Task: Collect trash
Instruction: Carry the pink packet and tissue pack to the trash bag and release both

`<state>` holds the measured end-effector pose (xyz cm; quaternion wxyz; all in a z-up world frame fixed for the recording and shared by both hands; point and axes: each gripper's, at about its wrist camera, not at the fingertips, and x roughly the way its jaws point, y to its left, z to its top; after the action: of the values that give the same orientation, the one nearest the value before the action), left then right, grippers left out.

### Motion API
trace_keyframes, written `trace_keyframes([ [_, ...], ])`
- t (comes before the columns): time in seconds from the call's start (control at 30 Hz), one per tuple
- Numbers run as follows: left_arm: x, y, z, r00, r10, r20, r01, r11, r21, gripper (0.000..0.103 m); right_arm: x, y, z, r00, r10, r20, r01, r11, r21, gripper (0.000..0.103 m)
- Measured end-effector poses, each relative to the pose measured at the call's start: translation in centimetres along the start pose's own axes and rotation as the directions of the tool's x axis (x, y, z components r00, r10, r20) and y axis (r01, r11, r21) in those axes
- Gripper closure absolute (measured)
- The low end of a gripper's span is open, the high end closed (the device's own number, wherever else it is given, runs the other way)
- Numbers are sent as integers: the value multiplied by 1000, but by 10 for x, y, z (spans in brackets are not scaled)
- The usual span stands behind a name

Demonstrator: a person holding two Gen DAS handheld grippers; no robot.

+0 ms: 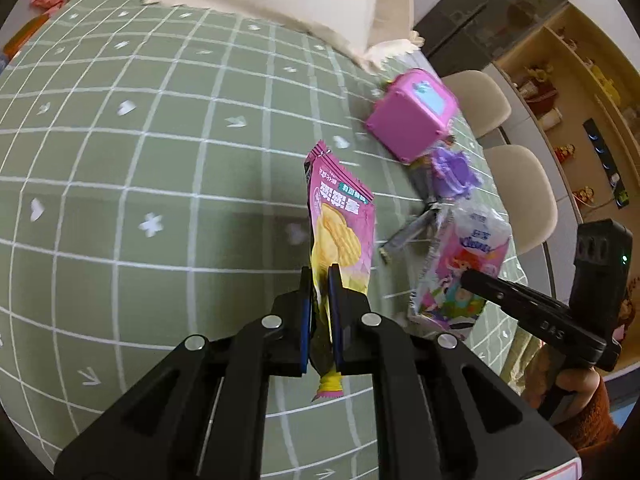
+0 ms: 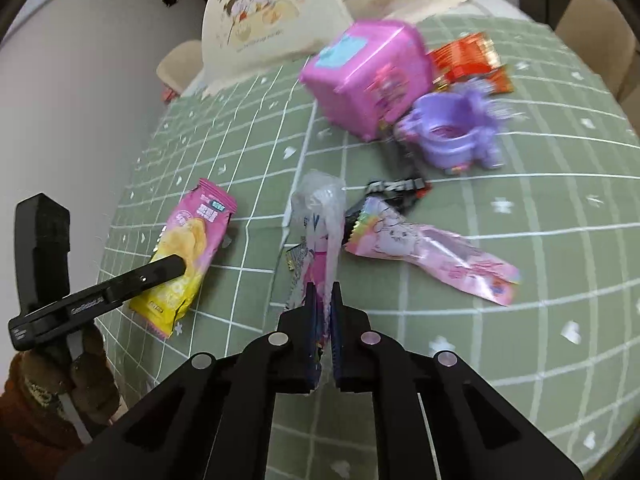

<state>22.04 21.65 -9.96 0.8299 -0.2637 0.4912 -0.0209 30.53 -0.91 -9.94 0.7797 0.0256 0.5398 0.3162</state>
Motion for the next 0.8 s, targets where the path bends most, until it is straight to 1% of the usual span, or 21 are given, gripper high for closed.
trace_keyframes([
  [0.23, 4, -53, 2, 999, -45, 1, 44, 993, 107, 95, -63, -24, -21, 990, -84, 113, 80, 996, 37, 95],
  [0.37, 2, -90, 0, 998, -59, 12, 56, 982, 178, 95, -100, -40, -39, 976, -134, 174, 125, 990, 64, 95],
  [0.53, -3, -147, -11, 995, -94, 35, 81, 956, 283, 95, -143, -60, -63, 954, -183, 240, 164, 982, 97, 95],
  [0.67, -3, -187, -26, 993, -117, 32, 99, 933, 347, 95, -179, -83, -89, 933, -217, 289, 184, 974, 135, 95],
  [0.8, -2, -228, -45, 991, -132, 27, 109, 904, 414, 95, -207, -101, -113, 913, -245, 326, 200, 966, 165, 95],
])
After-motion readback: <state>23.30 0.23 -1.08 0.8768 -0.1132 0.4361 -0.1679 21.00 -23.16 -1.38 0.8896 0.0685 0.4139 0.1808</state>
